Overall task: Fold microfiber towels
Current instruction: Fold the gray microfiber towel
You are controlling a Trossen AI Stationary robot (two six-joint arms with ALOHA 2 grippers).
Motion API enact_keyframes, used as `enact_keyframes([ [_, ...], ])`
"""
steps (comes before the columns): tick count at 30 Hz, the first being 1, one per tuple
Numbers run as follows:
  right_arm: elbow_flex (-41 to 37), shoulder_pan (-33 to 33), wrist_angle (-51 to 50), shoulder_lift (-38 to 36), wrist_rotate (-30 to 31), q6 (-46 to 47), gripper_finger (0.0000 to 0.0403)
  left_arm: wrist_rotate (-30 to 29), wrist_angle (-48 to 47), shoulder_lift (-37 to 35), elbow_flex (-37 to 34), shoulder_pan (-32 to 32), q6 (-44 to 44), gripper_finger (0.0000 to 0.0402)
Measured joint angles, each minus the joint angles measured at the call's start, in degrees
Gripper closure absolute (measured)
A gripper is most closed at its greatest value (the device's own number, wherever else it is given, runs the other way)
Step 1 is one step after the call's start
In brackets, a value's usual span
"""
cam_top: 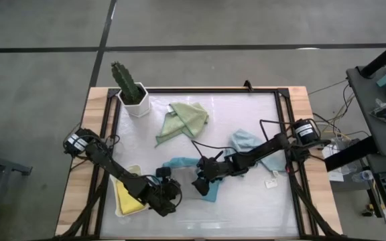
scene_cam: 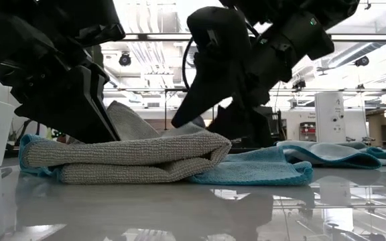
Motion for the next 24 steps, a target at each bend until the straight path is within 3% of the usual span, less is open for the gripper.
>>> enact_keyframes([
  [12, 0.05, 0.0, -0.28, 0.0, -0.04, -3.17, 0.0378, 0.02, 0.36, -0.01, 0.3, 0.0, 0.1, 0.0354],
  [18, 1.03, -0.61, -8.11, -2.64, -0.55, -5.64, 0.0391, 0.02, 0.3, -0.46, 1.69, 0.0, 3.12, 0.0354],
  [24, 7.41, -1.26, -29.45, -6.22, -2.0, -10.63, 0.0393, -0.05, 0.32, -1.73, 2.23, 0.04, 4.97, 0.0354],
])
